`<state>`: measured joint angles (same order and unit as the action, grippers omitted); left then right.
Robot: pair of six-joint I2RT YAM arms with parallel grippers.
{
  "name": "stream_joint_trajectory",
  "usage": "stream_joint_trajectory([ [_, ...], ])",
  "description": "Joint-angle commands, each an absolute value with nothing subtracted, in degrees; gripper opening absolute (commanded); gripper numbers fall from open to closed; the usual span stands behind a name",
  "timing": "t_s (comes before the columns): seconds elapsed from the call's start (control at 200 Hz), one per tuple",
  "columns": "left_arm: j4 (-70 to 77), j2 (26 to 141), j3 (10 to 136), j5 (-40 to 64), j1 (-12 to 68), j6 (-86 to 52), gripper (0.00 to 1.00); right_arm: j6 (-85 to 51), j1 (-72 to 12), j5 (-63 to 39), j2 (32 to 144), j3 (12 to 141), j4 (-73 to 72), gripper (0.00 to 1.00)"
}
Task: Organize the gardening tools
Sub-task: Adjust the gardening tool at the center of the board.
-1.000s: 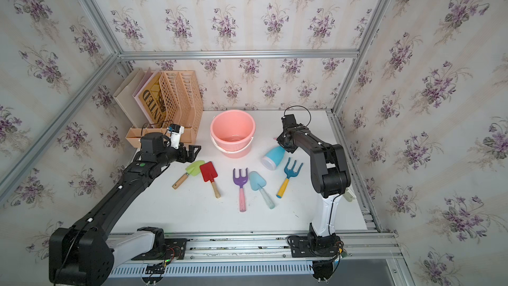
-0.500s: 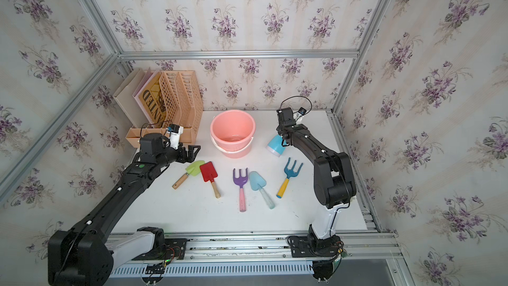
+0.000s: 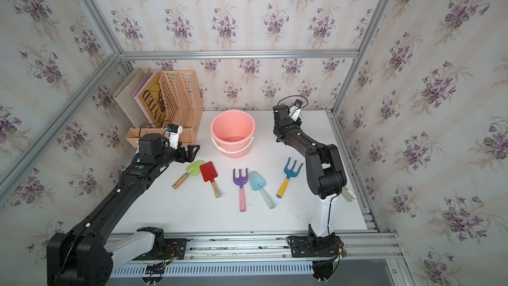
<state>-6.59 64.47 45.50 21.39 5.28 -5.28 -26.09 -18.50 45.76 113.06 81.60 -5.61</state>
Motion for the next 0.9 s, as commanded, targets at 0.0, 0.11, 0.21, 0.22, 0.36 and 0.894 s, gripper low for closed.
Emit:
stream_joint_trajectory([
  [0.0, -5.7, 64.2, 45.2, 21.0, 5.4, -4.8, 0.99, -20.7, -18.8, 50.9, 115.2, 83.0, -15.0, 0.00],
  [0.11, -5.5, 64.3, 45.1, 21.0, 5.4, -4.7, 0.99, -16.7, -19.2, 52.8, 118.1, 84.2, -21.0, 0.00],
  [0.21, -4.6, 64.8, 44.8, 21.1, 5.4, -4.9, 0.99, -12.0, -20.0, 54.6, 120.2, 83.6, -29.0, 0.00],
  [0.22, -4.5, 64.8, 44.8, 21.2, 5.4, -5.0, 0.99, -11.6, -20.0, 54.6, 120.4, 83.4, -29.7, 0.00],
  [0.36, -4.3, 65.1, 45.0, 21.3, 5.4, -4.8, 0.99, -6.1, -20.7, 56.1, 124.4, 84.5, -37.2, 0.00],
  [0.894, -4.1, 62.8, 43.9, 19.1, 5.4, -4.0, 0.99, 10.7, -20.9, 58.9, 135.4, 93.3, -52.8, 0.00],
])
